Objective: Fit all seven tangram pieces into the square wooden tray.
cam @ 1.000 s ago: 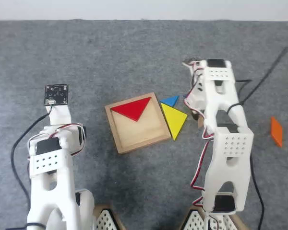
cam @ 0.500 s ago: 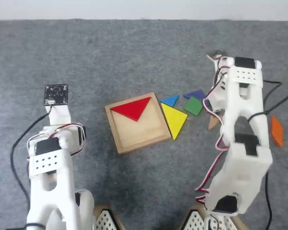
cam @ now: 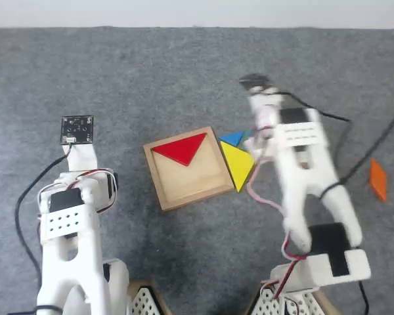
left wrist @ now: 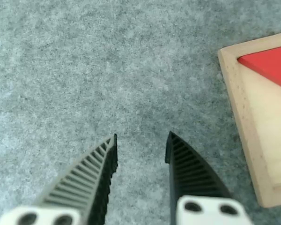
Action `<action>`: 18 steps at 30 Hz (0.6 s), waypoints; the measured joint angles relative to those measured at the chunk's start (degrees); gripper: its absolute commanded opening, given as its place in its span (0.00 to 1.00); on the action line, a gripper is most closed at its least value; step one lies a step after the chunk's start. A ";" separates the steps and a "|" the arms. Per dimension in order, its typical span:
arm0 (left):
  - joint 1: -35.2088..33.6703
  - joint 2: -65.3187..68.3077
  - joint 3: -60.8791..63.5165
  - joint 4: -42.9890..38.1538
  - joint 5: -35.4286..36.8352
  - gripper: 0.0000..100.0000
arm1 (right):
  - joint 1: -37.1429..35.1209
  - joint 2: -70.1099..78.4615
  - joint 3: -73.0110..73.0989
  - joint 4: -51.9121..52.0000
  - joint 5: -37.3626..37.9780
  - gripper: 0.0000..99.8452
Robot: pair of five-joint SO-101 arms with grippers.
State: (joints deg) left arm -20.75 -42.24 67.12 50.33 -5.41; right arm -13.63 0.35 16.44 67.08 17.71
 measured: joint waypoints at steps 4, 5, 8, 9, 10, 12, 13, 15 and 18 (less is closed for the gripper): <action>0.00 0.00 0.00 0.00 0.00 0.17 | -6.07 5.10 -1.32 -2.02 -4.13 0.24; 0.00 0.00 0.00 0.00 0.00 0.17 | -6.33 7.03 -2.55 -2.02 -5.10 0.24; 0.00 0.00 0.00 0.00 0.00 0.17 | -6.33 12.22 -5.63 -2.46 -6.33 0.24; 0.00 0.00 0.00 0.00 0.00 0.17 | -6.42 13.98 -6.15 -2.55 -6.42 0.24; 0.00 0.00 0.00 0.00 0.00 0.17 | -6.77 15.47 -6.51 -2.55 -6.42 0.24; 0.00 0.00 0.00 0.00 0.00 0.17 | -7.47 18.02 -6.77 -2.55 -6.59 0.24; 0.00 0.00 0.00 0.00 0.00 0.17 | -7.56 18.81 -7.21 -2.55 -6.59 0.24; 0.00 0.00 0.00 0.00 0.00 0.17 | -6.86 19.60 -7.74 -2.46 -6.59 0.24; 0.00 0.00 0.00 0.00 0.00 0.17 | -3.96 19.96 -8.26 -1.23 -6.68 0.24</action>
State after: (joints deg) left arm -20.75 -42.24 67.12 50.33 -5.41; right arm -17.58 20.31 8.18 65.85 11.03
